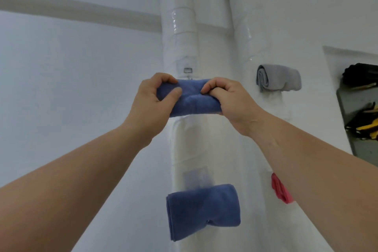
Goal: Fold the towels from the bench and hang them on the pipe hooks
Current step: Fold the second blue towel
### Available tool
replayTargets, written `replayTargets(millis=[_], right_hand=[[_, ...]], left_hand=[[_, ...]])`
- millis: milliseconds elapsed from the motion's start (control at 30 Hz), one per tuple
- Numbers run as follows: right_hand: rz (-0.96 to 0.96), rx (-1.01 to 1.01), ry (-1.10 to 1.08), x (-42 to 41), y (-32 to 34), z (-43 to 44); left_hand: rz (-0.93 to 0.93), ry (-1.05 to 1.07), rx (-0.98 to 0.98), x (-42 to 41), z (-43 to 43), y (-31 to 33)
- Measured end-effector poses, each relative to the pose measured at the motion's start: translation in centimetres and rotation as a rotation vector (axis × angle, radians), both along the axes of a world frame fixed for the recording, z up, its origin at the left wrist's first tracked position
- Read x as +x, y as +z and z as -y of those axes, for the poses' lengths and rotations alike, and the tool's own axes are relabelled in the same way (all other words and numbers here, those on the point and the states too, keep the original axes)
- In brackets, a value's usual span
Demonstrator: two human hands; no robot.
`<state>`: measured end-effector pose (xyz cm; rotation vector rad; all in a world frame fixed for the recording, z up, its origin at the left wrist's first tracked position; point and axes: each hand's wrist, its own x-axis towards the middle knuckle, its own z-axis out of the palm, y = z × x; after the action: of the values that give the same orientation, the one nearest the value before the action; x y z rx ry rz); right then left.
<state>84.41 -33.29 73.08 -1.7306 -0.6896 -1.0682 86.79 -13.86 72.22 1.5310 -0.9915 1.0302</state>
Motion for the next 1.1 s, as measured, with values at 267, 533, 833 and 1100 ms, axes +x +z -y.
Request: replayTargets(millis=[267,533,833,1100], right_hand=[[0.12,-0.011,0.016,1.8,6.9,1.9],[0.094,-0.003,-0.004,5.0,9.8,1.6],[0.151,-0.011,-0.042,7.2,9.0,1.9],[-0.017,-0.004,0.116,6.8,7.0,3.2]], left_hand=[[0.02,0.069,0.035,0.6,1.3,7.4],[-0.002,0.145,0.054,2.7,1.5,10.0],[-0.064,0.072,-0.018,5.6,1.9,8.9],[-0.092,0.005,-0.005,6.0,2.0,7.4]])
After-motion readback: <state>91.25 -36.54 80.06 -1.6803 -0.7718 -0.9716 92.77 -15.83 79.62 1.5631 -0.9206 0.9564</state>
